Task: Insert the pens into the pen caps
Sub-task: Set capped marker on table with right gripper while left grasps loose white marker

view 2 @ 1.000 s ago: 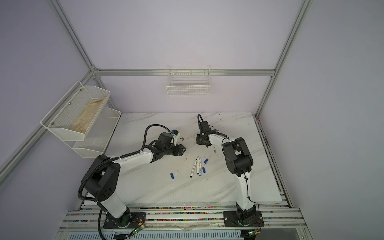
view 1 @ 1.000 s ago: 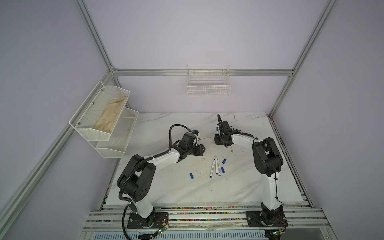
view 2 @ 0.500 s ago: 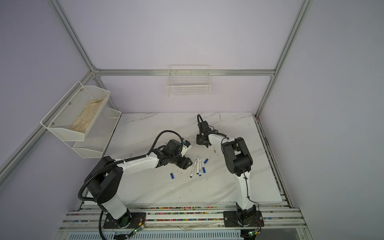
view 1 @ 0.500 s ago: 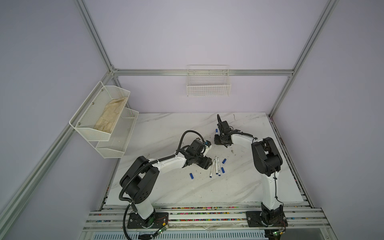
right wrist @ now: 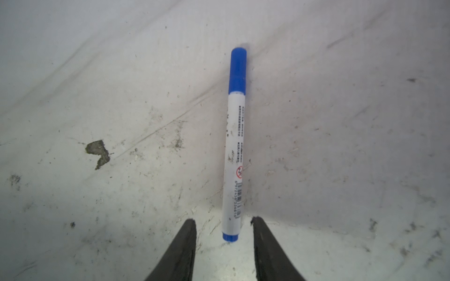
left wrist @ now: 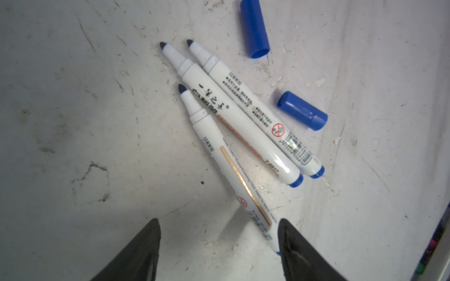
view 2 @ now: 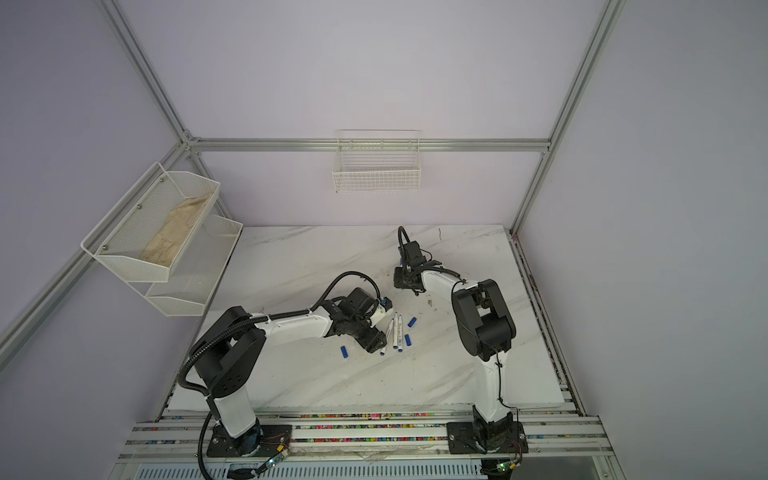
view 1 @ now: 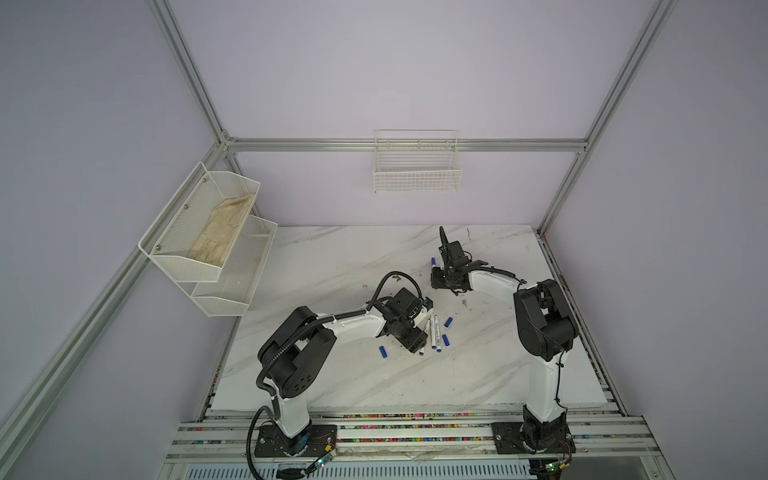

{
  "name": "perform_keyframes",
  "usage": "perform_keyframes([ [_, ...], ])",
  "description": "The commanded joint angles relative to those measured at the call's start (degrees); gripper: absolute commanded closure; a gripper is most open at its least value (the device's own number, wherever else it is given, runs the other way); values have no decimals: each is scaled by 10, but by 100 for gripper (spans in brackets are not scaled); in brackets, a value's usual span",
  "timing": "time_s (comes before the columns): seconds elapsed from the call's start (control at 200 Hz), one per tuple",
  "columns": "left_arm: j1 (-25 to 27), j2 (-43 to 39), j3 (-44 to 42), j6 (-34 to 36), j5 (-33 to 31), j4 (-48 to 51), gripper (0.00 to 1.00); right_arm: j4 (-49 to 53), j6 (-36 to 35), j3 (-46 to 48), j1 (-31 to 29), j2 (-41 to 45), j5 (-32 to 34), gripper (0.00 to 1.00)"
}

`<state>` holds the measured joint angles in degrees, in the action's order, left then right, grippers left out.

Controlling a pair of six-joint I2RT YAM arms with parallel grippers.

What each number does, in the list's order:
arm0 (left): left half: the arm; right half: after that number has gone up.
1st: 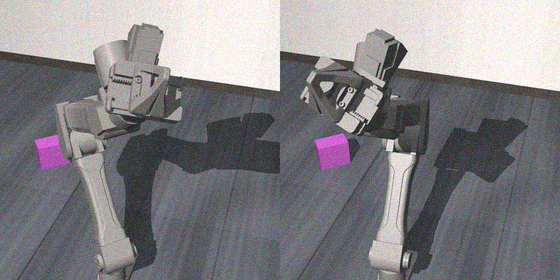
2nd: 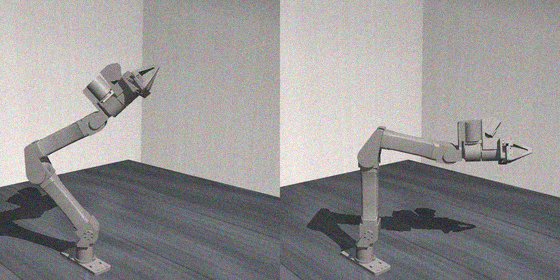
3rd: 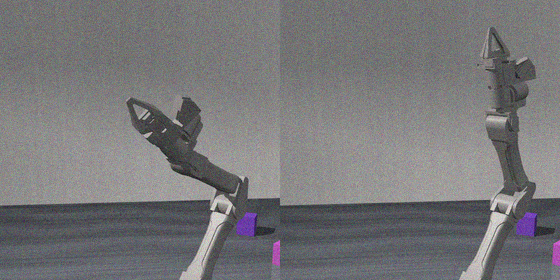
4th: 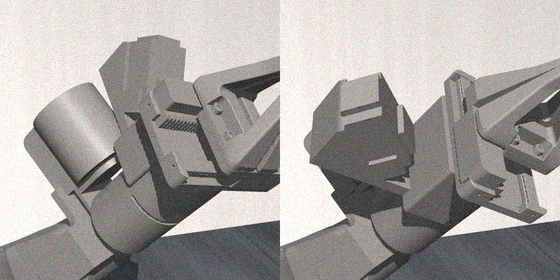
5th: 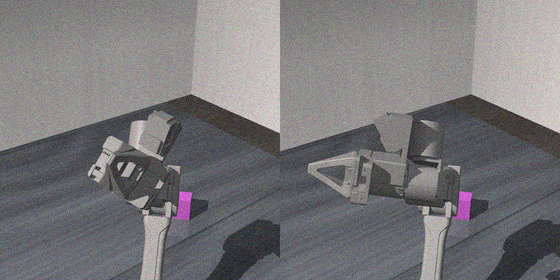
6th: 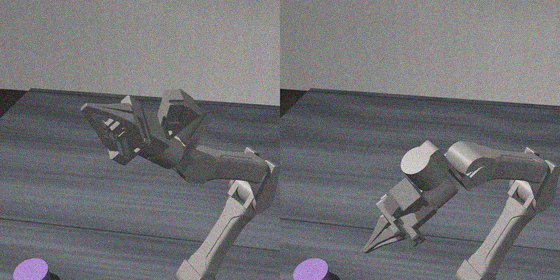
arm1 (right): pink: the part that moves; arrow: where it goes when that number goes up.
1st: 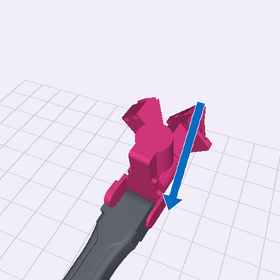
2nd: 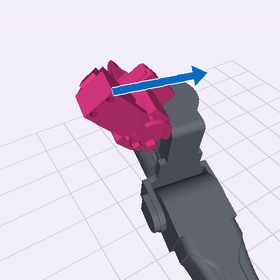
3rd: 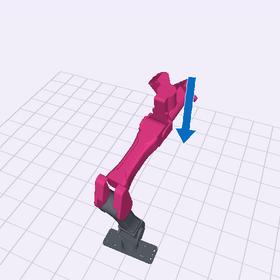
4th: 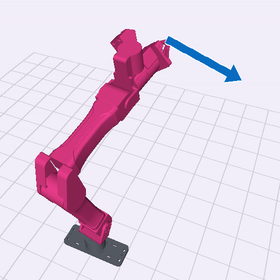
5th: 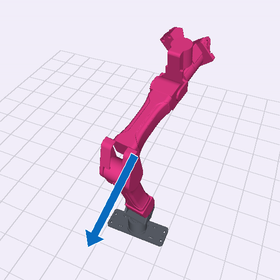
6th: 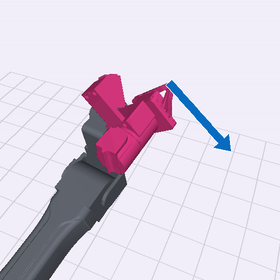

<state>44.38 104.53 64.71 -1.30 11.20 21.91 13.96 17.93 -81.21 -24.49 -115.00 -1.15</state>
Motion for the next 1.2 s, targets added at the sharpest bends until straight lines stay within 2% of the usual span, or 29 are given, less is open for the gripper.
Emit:
perform_keyframes([
  [0.0, 3, 9, 67, 44, 34, 12, 25, -12, 7, 17, 7, 26, 20, 58],
  [0.125, 10, 32, 90, 40, 13, 29, 25, -26, 9, 37, 10, 46, 20, 59],
  [0.28, 35, 60, 106, 32, -84, 62, 30, -43, 15, 56, 18, 77, 19, 59],
  [0.37, 47, 70, 107, 33, -131, 91, 34, -51, 20, 63, 24, 89, 22, 59],
  [0.505, 49, 73, 100, 33, -165, 141, 49, -56, 27, 67, 29, 98, 19, 59],
  [0.685, 41, 58, 70, 28, -127, 154, 67, -59, 38, 70, 32, 106, 23, 60],
  [0.84, 19, 74, 80, 21, -98, 155, 88, -66, 55, 80, 35, 131, 21, 61],
  [0.965, -1, 80, 90, 10, -67, 141, 100, -66, 60, 88, 36, 152, 16, 60],
  [1.135, -47, 49, 94, -30, -9, 80, 100, -75, 56, 104, 36, 167, -27, 60],
  [1.195, -65, 29, 86, -60, 19, 29, 100, -98, 53, 120, 36, 174, -71, 60],
])
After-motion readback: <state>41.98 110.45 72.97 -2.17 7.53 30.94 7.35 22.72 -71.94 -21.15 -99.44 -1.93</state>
